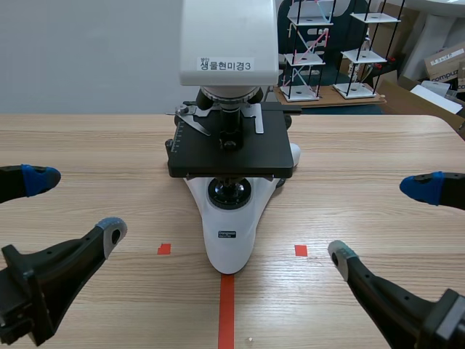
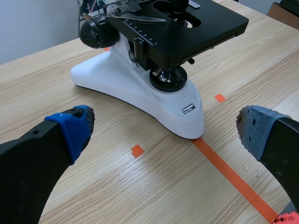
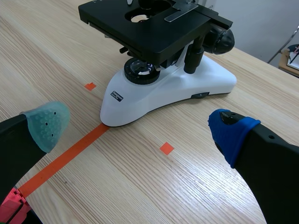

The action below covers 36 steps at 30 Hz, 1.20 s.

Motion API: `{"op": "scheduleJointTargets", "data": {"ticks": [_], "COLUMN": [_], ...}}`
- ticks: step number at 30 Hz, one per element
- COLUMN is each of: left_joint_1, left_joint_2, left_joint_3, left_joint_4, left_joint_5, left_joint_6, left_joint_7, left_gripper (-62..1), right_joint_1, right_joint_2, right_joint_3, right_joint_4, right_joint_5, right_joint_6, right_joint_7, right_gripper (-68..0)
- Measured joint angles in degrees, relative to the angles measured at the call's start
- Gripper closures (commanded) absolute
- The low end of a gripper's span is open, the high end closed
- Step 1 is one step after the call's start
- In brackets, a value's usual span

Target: Return to the home posture

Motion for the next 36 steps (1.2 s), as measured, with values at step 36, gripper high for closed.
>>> {"op": "scheduleJointTargets", "data": {"ticks": [36], "left_joint_1": [0.0], "left_joint_2": [0.0], "left_joint_3": [0.0], "left_joint_4": [0.0], "left_joint_5": [0.0], "left_joint_6": [0.0], "left_joint_7": [0.0], "left_gripper": [-62.3], "right_joint_1": [0.0], "right_joint_2": [0.0], "right_joint_3": [0.0], "right_joint_4": [0.0], "right_joint_5": [0.0], "right_joint_6": [-1.0], "right_joint_7": [0.0], "right_gripper": [-66.9]}}
